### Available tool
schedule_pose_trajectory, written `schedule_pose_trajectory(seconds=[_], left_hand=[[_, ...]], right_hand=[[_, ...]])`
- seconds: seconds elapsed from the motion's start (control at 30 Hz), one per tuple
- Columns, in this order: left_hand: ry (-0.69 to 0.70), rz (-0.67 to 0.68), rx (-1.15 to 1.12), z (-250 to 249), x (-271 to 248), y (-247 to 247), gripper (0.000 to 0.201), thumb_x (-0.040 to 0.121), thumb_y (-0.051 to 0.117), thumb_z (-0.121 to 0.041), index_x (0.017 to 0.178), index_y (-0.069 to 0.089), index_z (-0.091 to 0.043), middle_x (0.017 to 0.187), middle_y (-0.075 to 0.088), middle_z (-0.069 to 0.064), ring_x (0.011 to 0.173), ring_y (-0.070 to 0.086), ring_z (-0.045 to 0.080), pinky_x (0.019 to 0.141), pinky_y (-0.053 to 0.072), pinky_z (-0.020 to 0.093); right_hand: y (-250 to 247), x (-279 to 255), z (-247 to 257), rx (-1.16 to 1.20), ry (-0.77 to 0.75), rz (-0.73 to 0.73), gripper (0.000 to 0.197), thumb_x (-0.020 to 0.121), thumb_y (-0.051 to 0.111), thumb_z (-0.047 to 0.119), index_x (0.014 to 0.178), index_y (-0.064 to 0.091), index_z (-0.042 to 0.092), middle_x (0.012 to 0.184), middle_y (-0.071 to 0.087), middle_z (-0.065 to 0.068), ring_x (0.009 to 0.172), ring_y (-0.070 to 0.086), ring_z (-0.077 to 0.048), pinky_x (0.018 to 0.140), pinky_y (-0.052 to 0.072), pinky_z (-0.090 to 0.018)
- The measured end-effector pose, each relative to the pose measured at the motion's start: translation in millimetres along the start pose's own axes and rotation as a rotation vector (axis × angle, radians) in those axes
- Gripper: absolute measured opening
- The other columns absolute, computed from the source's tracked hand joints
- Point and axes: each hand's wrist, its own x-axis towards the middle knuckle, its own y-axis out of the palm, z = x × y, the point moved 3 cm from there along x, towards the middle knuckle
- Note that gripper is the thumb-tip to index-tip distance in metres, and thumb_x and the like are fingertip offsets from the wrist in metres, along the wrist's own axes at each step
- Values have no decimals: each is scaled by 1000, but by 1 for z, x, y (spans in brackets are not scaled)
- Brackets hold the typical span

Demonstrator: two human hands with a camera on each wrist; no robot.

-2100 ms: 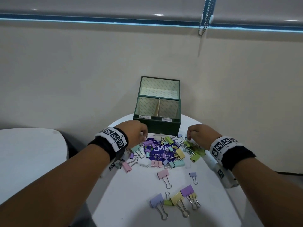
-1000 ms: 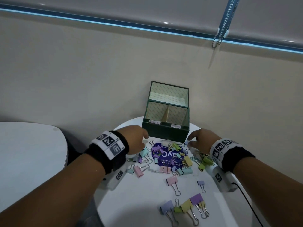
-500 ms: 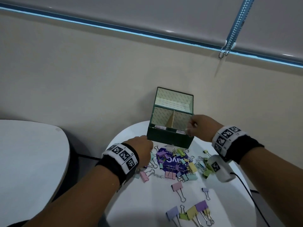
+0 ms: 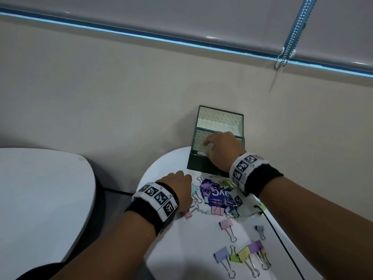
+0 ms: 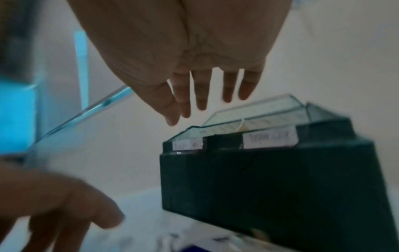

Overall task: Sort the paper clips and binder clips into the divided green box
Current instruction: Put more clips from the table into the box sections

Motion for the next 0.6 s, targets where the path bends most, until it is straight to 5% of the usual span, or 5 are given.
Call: schedule_pose_trajectory(seconds=[0.1,0.2,0.43,0.6], left_hand=[[-12,26,25,-2,0,0,33,91,61,-27,120,49,-17,119,49,8,106,57,27,85,49,37],[20,16,15,-4,2,-3,39,85,70,-21,120,52,-17,116,51,7,99,60,27,82,52,35],[32,-165,-154,-2,2,-11,38,95,57,-19,132,60,-26,125,52,2,110,59,23,89,47,29],[-6,-237,-216,-1,-2,-17,23,96,50,-21,107,70,-23,114,49,2,93,59,21,85,51,31]], right_hand=[[17,-25,-1,-71,-105,184,11,92,59,19,88,67,24,89,66,9,85,63,-15,83,57,-34],[36,-43,-11,-130,-59,386,7,87,66,22,92,65,26,95,66,7,89,62,-18,84,56,-33],[44,-50,-22,-67,-16,370,16,82,66,17,90,62,30,89,61,14,91,61,-17,93,50,-39],[35,-55,-26,108,-35,287,15,82,62,12,84,67,25,84,65,11,84,62,-14,85,52,-31]])
